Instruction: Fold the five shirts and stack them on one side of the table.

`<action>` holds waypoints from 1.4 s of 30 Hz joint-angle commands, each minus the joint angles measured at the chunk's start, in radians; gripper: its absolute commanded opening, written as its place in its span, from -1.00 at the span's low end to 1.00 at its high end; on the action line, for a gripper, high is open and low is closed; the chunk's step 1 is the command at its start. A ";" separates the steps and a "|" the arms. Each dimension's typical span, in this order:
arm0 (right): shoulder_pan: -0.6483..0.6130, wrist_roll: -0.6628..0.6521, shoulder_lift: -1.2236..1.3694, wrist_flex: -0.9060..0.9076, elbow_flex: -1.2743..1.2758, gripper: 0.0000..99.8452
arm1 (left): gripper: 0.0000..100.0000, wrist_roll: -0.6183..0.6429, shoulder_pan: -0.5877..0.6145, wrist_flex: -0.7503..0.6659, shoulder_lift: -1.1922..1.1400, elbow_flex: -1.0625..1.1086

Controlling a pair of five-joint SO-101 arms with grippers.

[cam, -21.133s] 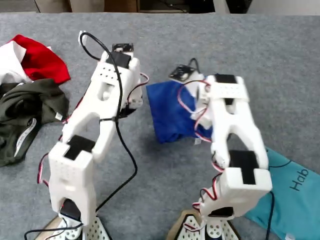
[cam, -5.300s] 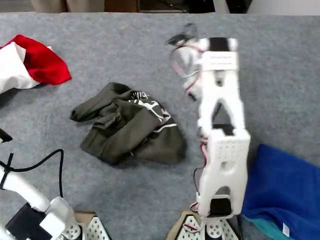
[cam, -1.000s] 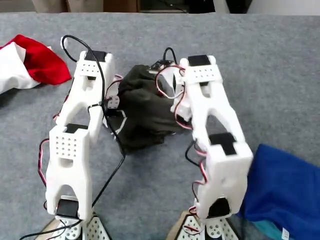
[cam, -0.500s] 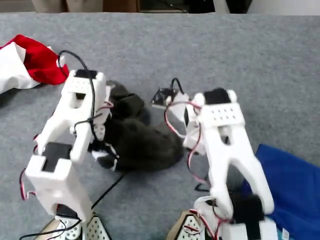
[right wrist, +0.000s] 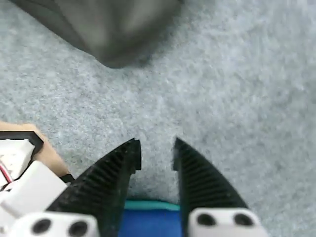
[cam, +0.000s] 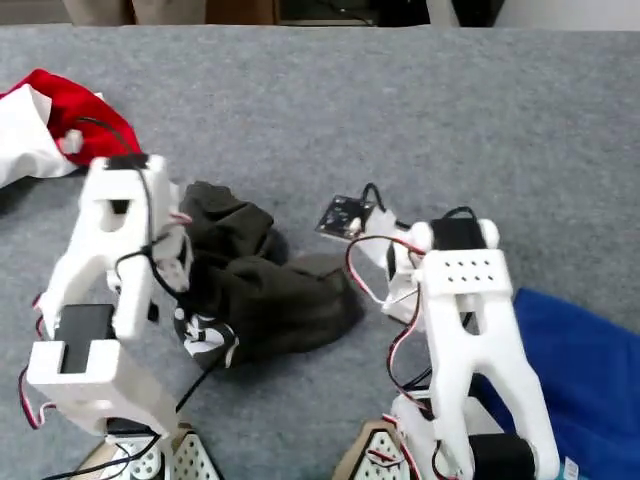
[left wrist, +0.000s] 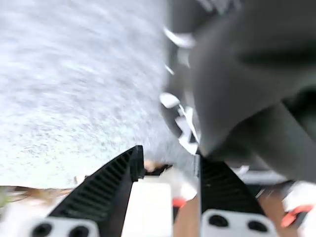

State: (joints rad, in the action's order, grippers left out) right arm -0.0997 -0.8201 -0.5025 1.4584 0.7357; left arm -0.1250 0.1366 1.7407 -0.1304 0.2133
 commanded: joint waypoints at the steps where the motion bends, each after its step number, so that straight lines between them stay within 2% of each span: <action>1: 0.019 -0.008 -0.018 -0.011 -0.084 -0.68 | -0.61 0.087 0.051 0.018 0.042 -0.164; 5: 0.015 0.041 0.030 -0.068 -0.154 -0.68 | -0.61 0.170 0.046 0.003 0.016 -0.371; 9: -0.013 0.083 0.139 -0.091 -0.236 -0.68 | -0.61 0.344 -0.060 -0.074 -0.071 -0.525; 11: -0.027 0.109 0.200 -0.095 -0.263 -0.68 | -0.61 0.390 -0.126 -0.104 -0.137 -0.580; 16: -0.019 0.158 0.314 -0.135 -0.305 -0.68 | -0.61 0.408 -0.259 -0.118 -0.311 -0.750; 21: -0.012 0.183 0.358 -0.186 -0.302 -0.68 | -0.61 0.407 -0.307 -0.117 -0.504 -0.944; 26: -0.015 0.183 0.366 -0.227 -0.298 -0.69 | -0.64 0.404 -0.311 -0.100 -0.696 -1.096; 32: -0.015 0.181 0.366 -0.241 -0.298 -0.69 | -0.97 0.359 -0.261 -0.031 -0.845 -1.212; 36: -0.016 0.183 0.366 -0.261 -0.298 -0.69 | -0.96 0.345 -0.187 0.003 -0.869 -1.266; 42: -0.019 0.183 0.366 -0.261 -0.300 -0.69 | -0.96 0.255 -0.054 0.018 -0.869 -1.326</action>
State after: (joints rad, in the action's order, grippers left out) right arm -0.1181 -0.6467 -0.1373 1.2098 0.4810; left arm 0.1741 0.0184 1.7438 -1.0096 -1.0587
